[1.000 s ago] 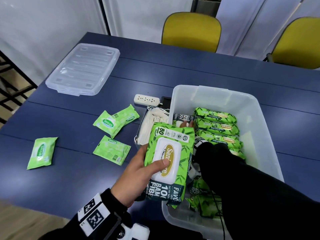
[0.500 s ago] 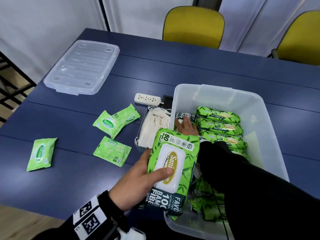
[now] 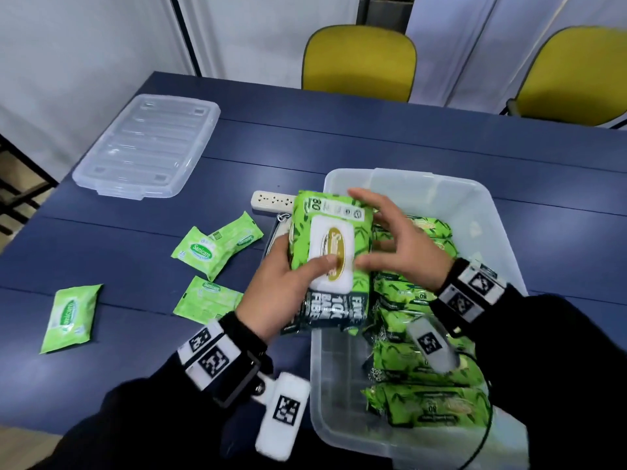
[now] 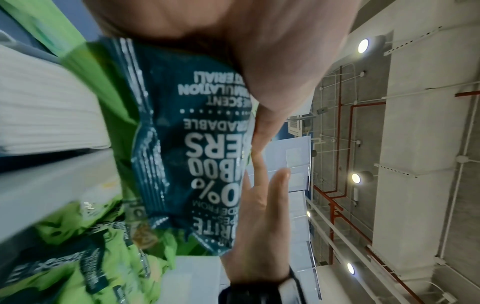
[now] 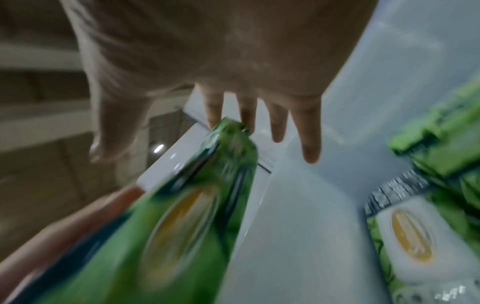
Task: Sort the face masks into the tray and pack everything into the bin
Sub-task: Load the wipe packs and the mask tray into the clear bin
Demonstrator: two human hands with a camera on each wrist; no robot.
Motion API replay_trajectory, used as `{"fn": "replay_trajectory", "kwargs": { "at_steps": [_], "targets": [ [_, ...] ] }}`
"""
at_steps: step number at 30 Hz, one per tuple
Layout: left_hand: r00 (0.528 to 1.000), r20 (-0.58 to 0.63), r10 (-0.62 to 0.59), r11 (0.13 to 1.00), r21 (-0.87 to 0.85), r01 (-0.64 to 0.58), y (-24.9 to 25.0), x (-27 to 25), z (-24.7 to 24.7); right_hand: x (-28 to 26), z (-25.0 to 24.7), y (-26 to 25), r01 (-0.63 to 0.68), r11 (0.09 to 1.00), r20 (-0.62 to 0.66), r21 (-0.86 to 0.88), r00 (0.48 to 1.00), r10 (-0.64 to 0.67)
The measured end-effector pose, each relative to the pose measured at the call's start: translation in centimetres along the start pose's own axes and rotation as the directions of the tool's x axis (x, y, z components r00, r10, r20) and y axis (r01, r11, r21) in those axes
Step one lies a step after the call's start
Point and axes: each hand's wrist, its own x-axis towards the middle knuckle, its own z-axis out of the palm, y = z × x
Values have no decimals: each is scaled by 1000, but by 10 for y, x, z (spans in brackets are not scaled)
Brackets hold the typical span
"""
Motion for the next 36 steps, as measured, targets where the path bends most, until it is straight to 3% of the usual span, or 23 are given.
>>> {"fn": "replay_trajectory", "kwargs": {
  "at_steps": [2, 3, 5, 7, 9, 13, 16, 19, 22, 23, 25, 26, 27, 29, 31, 33, 34, 35, 36],
  "targets": [
    [1000, 6, 18, 1000, -24, -18, 6, 12, 11, -14, 4, -9, 21, 973, 76, -229, 997, -4],
    [1000, 14, 20, 999, -31, -20, 7, 17, 17, -16, 8, -11, 10, 980, 27, -197, 1000, -5],
    [1000, 18, 21, 999, -46, -20, 8, 20, 28, -12, 16, -9, -60, 986, -136, 154, 987, 81],
    [1000, -16, 11, 993, -118, -12, 6, 18, 39, -7, 19, -4, -159, 870, -239, 467, 924, 297],
    [997, -75, -10, 974, -227, -7, 4, 16, 47, -9, 17, -3, -219, 799, -214, 560, 894, 394],
    [988, -153, 27, 937, -340, -78, 6, 15, 53, -24, 18, -14, -149, 892, -215, 426, 941, 260],
    [998, 24, 55, 886, -463, -37, 10, 9, 49, -27, 12, -15, -87, 899, -166, 430, 971, 173],
    [969, 238, 67, 817, -570, 84, 8, 1, 36, -29, -8, -9, -39, 988, -106, 149, 993, 55],
    [948, 314, 49, 798, -584, 152, 13, -4, 19, -31, -25, -5, 40, 986, -19, -161, 999, -44],
    [953, 301, 28, 816, -558, 152, 17, -5, 16, -28, -30, -5, 120, 937, 20, -327, 993, -121],
    [973, 230, -28, 877, -461, 134, 22, -7, 17, -19, -39, -6, 336, 716, 182, -612, 941, -286],
    [982, 180, -51, 912, -392, 119, 22, -7, 20, -15, -42, -7, 426, 613, 261, -666, 902, -343],
    [992, 110, -59, 945, -314, 91, 22, -8, 23, -11, -42, -7, 488, 565, 321, -666, 870, -373],
    [1000, 3, -31, 980, -197, 31, 15, -6, 27, -9, -38, -4, 524, 570, 346, -633, 850, -398],
    [997, -72, -40, 978, -207, 24, 8, -2, 25, -12, -31, 5, 378, 665, 198, -645, 922, -332],
    [990, -122, -76, 954, -299, 37, 5, 3, 20, -16, -24, 8, 78, 843, -104, -532, 982, -157],
    [987, -137, -86, 942, -335, 36, 3, 6, 19, -15, -21, 5, -84, 947, -241, -309, 970, 7],
    [987, -139, -83, 937, -347, 31, 2, 7, 21, -11, -14, 2, -217, 975, -287, 45, 932, 221],
    [989, -129, -74, 939, -342, 26, 0, 8, 24, -7, -6, 0, -302, 879, -206, 370, 896, 394]
  ]
}}
